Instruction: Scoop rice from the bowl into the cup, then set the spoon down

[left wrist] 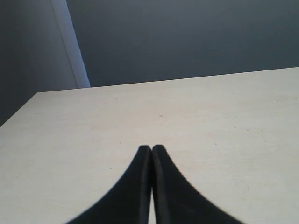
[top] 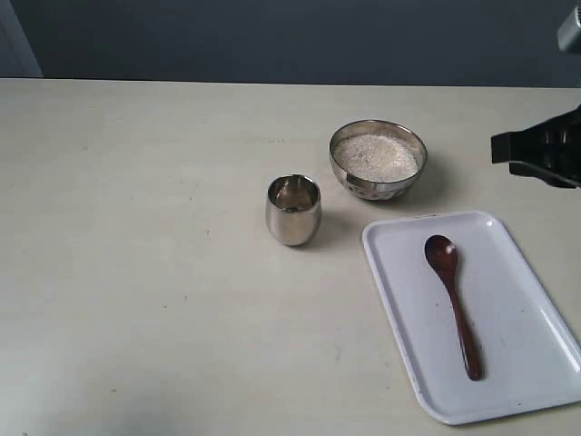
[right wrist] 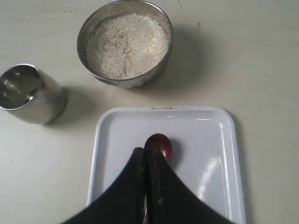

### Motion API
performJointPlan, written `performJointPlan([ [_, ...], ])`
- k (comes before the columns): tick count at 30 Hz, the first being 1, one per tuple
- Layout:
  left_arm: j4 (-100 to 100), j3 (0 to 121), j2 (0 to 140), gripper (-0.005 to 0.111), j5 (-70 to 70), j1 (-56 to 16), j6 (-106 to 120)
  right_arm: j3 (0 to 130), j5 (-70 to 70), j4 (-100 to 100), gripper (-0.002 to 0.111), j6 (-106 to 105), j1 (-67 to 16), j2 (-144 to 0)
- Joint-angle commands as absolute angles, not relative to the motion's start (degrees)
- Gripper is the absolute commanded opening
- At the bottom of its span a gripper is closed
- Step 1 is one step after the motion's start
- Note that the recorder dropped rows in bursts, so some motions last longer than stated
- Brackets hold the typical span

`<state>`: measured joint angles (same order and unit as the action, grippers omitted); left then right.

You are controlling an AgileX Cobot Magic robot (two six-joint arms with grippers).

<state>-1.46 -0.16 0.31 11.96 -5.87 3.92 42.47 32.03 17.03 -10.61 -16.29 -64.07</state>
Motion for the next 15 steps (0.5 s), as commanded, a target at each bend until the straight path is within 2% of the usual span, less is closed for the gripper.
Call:
performJointPlan([
  [1, -1.6, 0.0, 0.0, 0.000, 11.6, -5.9, 3.8, 38.4, 28.1, 16.7, -0.001, -10.8, -16.0, -62.0],
  [15, -1.6, 0.0, 0.0, 0.000, 11.6, -5.9, 3.8, 38.1, 27.2, 16.4, -0.001, -10.8, -16.0, -61.8],
])
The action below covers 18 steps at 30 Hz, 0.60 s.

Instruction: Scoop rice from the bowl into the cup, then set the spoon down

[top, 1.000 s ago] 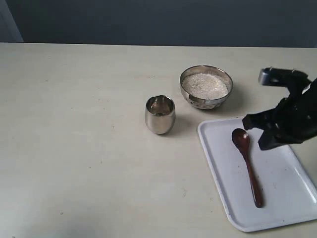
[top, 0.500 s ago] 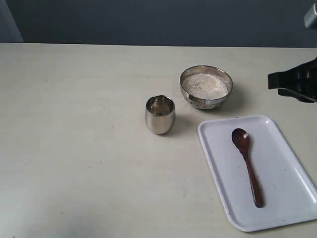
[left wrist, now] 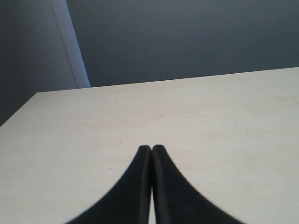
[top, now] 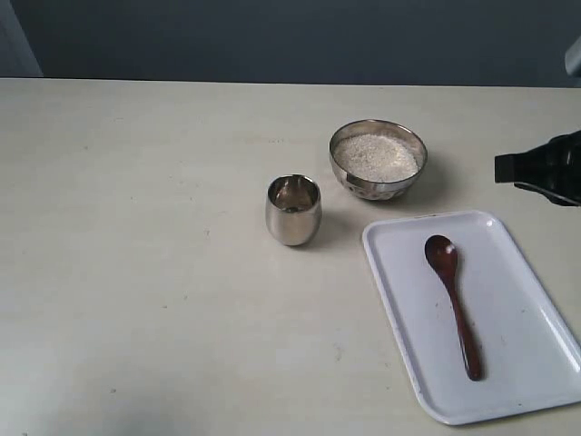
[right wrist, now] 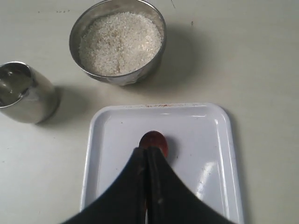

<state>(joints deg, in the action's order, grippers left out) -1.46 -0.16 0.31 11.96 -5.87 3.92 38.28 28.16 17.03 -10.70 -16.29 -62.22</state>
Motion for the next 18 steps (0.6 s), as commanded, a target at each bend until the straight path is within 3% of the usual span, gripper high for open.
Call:
performJointPlan([
  [1, -1.6, 0.0, 0.0, 0.000, 11.6, -5.9, 3.8, 38.1, 24.8, 14.1, -0.001, -10.8, -16.0, -61.8],
  [10, -1.6, 0.0, 0.0, 0.000, 11.6, -5.9, 3.8, 38.1, 21.8, 9.5, -0.001, -10.8, -17.2, -59.8],
  [18, -1.6, 0.0, 0.0, 0.000, 11.8, -5.9, 3.8, 32.5, 19.4, 11.0, -0.001, -10.5, -8.0, -54.2],
])
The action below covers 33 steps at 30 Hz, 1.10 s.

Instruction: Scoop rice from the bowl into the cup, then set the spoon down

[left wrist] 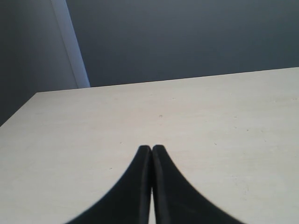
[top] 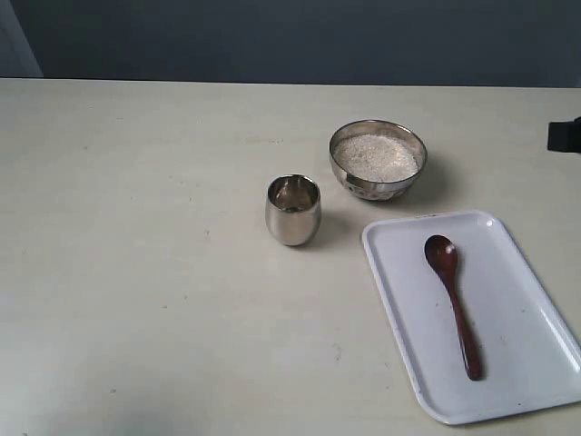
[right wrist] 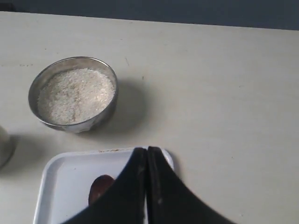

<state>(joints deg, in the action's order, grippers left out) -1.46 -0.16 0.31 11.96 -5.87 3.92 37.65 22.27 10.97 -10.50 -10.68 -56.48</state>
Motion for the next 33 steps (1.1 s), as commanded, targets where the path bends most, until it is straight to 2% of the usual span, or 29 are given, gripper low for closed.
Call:
performJointPlan([
  [1, -1.6, 0.0, 0.0, 0.000, 11.8, -5.9, 3.8, 30.3, 17.2, 11.7, -0.001, -10.5, -7.4, -53.6],
  [2, -1.6, 0.0, 0.0, 0.000, 11.8, -5.9, 3.8, 25.6, 11.4, 13.8, -0.001, -10.5, -6.6, -52.4],
  [7, -1.6, 0.0, 0.0, 0.000, 11.8, -5.9, 3.8, 17.4, 2.4, 19.3, -0.001, -10.5, -3.7, -44.8],
  [16, -1.6, 0.0, 0.0, 0.000, 11.8, -5.9, 3.8, 16.9, 4.9, 16.6, -0.001, -10.6, -3.2, -31.7],
  [24, -1.6, 0.0, 0.0, 0.000, 11.8, -5.9, 3.8, 16.3, 14.2, 17.4, -0.001, -10.6, 6.2, -25.8],
  [33, -1.6, 0.0, 0.0, 0.000, 11.6, -5.9, 3.8, 3.8, 12.0, 23.7, -0.001, -10.5, 5.9, -12.1],
])
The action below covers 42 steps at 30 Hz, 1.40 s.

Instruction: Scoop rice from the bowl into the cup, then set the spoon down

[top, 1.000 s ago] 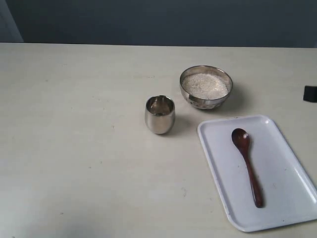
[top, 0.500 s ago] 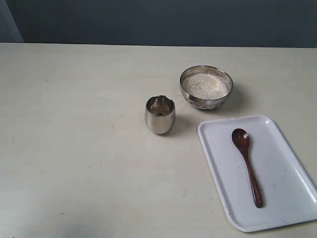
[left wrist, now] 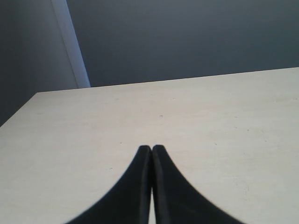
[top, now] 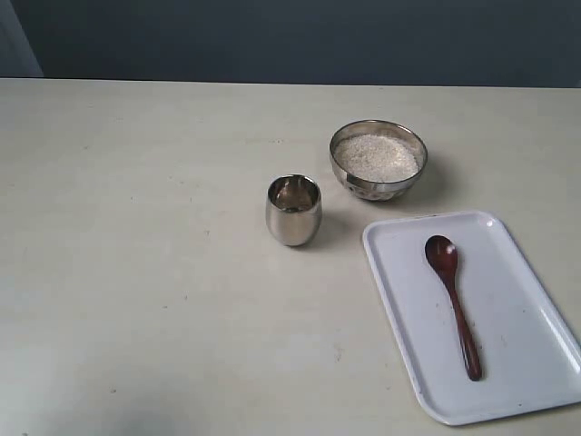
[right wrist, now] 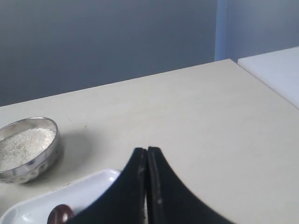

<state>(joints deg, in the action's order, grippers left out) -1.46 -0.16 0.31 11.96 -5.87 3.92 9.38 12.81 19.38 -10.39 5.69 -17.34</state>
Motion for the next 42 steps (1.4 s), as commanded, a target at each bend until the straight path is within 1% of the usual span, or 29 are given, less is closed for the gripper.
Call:
performJointPlan([
  [1, -1.6, 0.0, 0.0, 0.000, 11.6, -5.9, 3.8, 2.4, 11.6, 25.1, -0.001, -10.5, 5.9, -10.7],
  [4, -1.6, 0.0, 0.0, 0.000, 11.6, -5.9, 3.8, 0.0, 11.0, 27.8, -0.001, -10.5, 5.9, -6.3],
  [6, -1.6, 0.0, 0.0, 0.000, 11.6, -5.9, 3.8, 0.0, 14.5, 25.9, -0.001, -10.5, 5.9, -3.6],
  [10, -1.6, 0.0, 0.0, 0.000, 11.6, -5.9, 3.8, 0.0, 14.6, 24.1, -0.001, -10.6, 6.9, 0.0],
  [15, -1.6, 0.0, 0.0, 0.000, 11.6, -5.9, 3.8, 0.0, 16.8, 21.0, -0.001, -10.7, 10.0, 0.0],
  [22, -1.6, 0.0, 0.0, 0.000, 11.6, -5.9, 3.8, 0.0, 18.3, 18.7, -0.001, -10.7, 10.0, 0.0],
  [42, -1.6, 0.0, 0.0, 0.000, 11.6, -5.9, 3.8, 0.0, 21.3, 19.7, -0.001, -10.5, 9.5, 0.0],
])
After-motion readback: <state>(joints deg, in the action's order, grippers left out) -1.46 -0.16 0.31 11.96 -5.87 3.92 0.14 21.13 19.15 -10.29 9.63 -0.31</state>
